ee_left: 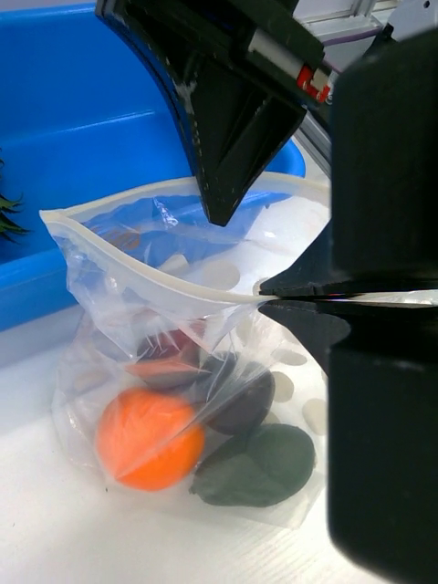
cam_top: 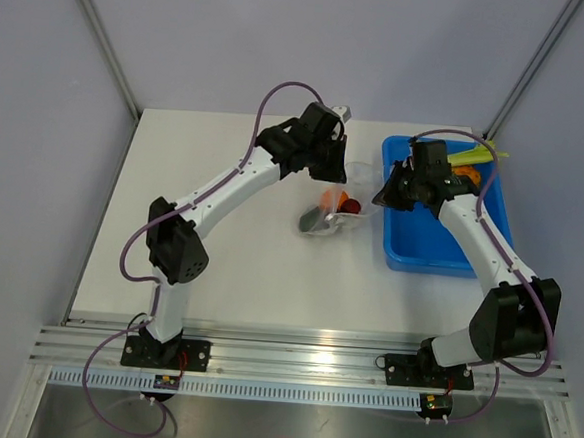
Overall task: Place the food in the zip-top bag and seal the zipper
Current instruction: Adjust the zipper food storage bag at the center of the board.
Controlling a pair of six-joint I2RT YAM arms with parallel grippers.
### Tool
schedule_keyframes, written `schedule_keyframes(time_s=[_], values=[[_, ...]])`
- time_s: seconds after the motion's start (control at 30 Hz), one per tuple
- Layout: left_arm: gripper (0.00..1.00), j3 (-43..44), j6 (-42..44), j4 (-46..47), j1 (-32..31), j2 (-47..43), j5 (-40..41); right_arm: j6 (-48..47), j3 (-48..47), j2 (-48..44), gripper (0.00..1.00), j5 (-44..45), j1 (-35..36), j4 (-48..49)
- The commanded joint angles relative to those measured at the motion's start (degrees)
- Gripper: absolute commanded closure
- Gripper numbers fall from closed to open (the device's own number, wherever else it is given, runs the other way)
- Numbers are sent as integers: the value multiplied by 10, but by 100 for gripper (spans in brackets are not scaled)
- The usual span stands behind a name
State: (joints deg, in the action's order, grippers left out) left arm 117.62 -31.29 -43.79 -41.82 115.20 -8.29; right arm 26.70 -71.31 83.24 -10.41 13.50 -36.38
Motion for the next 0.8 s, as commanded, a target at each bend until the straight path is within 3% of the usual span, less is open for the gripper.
schedule_keyframes(time_s=[0.0, 0.13, 0.27, 0.5, 0.77], values=[[100, 50, 61, -21, 13, -43, 44, -3, -66, 0, 100, -36, 7, 38], [100, 153, 137, -108, 17, -40, 136, -13, -164, 31, 100, -81, 24, 15], [100, 147, 156, -107, 36, -85, 163, -25, -245, 58, 100, -87, 37, 1], [100, 74, 139, -81, 65, -107, 144, -73, -200, 80, 100, 6, 36, 11], [100, 0, 123, -43, 63, -70, 87, -95, -183, 175, 100, -39, 36, 22]])
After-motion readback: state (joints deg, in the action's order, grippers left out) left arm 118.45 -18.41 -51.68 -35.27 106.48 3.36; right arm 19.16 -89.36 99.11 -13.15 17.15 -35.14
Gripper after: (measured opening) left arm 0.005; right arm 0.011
